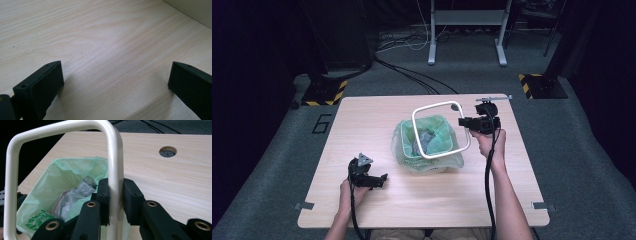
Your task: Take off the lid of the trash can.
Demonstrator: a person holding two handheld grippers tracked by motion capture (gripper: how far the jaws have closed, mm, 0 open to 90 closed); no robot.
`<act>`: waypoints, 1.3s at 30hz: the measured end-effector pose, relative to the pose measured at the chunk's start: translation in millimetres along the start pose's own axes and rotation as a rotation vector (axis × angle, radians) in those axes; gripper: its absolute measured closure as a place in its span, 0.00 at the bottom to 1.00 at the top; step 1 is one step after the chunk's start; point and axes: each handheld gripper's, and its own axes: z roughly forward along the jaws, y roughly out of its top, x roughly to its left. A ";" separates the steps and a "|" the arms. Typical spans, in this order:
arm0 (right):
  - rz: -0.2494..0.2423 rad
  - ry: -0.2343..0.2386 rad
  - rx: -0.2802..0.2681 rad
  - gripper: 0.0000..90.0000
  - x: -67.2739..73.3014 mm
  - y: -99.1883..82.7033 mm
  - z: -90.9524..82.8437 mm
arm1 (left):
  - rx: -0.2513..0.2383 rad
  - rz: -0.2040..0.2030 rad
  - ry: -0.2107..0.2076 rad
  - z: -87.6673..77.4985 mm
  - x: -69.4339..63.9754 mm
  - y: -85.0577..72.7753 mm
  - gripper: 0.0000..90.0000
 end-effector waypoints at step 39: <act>0.108 -0.096 -0.073 0.85 -67.7 -26.5 -51.8 | 0.001 -0.005 0.006 1.2 -0.8 1.3 0.00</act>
